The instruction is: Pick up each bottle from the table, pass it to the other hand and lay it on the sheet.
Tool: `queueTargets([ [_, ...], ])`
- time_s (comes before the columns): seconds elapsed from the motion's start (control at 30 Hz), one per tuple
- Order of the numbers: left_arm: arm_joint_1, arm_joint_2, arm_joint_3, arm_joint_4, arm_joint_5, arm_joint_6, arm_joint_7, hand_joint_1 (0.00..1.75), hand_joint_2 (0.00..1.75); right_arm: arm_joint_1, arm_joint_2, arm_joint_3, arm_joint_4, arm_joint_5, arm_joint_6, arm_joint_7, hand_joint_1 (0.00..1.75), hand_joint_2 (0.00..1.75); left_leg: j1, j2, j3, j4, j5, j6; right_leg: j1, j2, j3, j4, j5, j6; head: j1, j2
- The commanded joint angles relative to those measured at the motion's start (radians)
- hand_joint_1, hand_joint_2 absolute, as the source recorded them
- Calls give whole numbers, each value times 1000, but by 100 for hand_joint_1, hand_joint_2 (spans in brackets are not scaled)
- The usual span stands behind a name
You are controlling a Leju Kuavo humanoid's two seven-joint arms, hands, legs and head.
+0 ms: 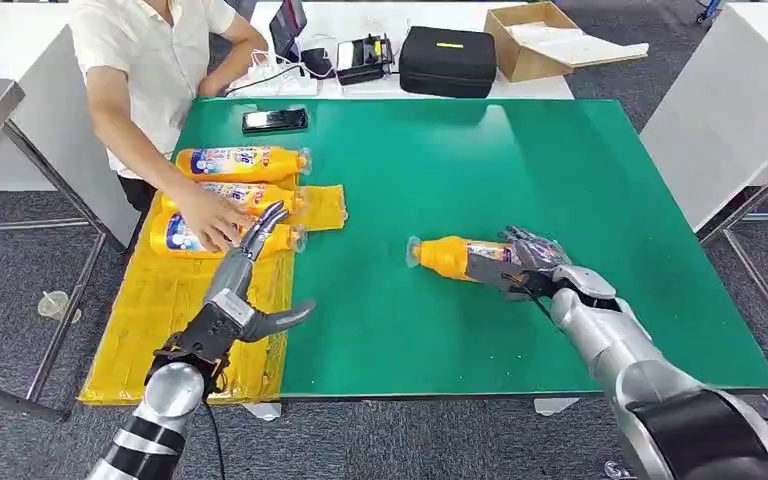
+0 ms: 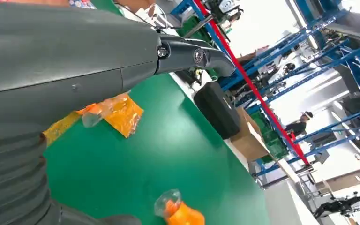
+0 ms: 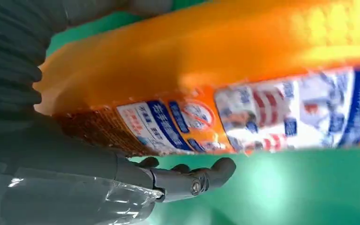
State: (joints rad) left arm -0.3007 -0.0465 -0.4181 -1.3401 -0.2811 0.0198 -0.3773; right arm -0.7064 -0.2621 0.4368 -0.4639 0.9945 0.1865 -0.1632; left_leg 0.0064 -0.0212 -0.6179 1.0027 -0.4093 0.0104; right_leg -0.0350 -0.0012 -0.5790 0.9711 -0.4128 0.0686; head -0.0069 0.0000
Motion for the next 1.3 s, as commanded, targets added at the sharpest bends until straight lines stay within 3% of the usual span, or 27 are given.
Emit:
queueTargets([
  [0.03, -48, 17, -24, 79, 18, -10, -3, 0, 175, -37, -3, 67, 103, -21, 53, 4, 175, 175, 1, 1, 2, 0, 0, 0, 1, 0, 2, -1, 0, -3, 0, 0],
  [0.47, -49, 16, -25, 80, 18, -10, -3, 0, 175, -36, -5, 68, 102, -22, 53, 3, 175, 175, 1, 1, 3, 0, 0, 0, 2, -1, 3, -1, 0, -3, 0, 0],
  [0.57, -48, 23, -28, 73, 26, -15, -12, 0, 175, -12, -2, 20, 66, -121, 42, -105, 175, 175, 2, 1, 4, 0, -1, 0, 2, -1, 4, -1, 0, -4, 0, 0],
  [0.63, -46, 21, -25, 71, 51, -25, -28, 0, 175, 31, -12, -43, 13, -244, 81, -221, 175, 175, 1, 0, 3, 0, 0, 0, 1, -1, 3, -1, 0, -2, 0, 0],
  [0.7, -35, 4, -13, 66, 82, -30, -27, 0, 175, 63, -18, -53, -42, -299, 65, -259, 175, 175, 3, 0, 5, 0, -1, 0, 3, -2, 6, -2, -1, -5, 0, 0],
  [0.83, 28, -85, 24, 62, 250, -28, 6, 0, 175, 160, 33, -121, -222, -473, 31, -344, 175, 175, 2, 3, 5, -1, -1, 0, 3, 2, 5, -2, 0, -3, 0, 0],
  [0.9, 54, -112, 10, 79, 341, -45, 13, 0, 175, 219, 55, -139, -339, -528, 19, -373, 175, 175, 3, 5, 6, 0, -3, -1, 4, 2, 6, -2, -1, -6, 0, 0],
  [0.93, 98, -154, 15, 117, 542, -115, 84, 0, 175, 294, 108, -157, -503, -586, 17, -449, 175, 175, 2, 4, 6, -1, -3, 0, 4, 2, 6, -2, -1, -5, 0, 0],
  [1.03, 98, -137, -69, 181, 642, -63, 60, 0, 175, 343, 115, -53, -659, -656, -25, -354, 175, 175, 2, 6, 5, -2, -3, -1, 3, 4, 5, -3, -1, -4, 0, 0],
  [1.3, 80, -108, -74, 201, 774, -86, 105, 0, 175, 356, 196, 0, -751, -620, -131, -422, 175, 175, 3, 7, 0, 0, -3, -1, 4, 5, -1, 0, -2, -5, 0, 0],
])
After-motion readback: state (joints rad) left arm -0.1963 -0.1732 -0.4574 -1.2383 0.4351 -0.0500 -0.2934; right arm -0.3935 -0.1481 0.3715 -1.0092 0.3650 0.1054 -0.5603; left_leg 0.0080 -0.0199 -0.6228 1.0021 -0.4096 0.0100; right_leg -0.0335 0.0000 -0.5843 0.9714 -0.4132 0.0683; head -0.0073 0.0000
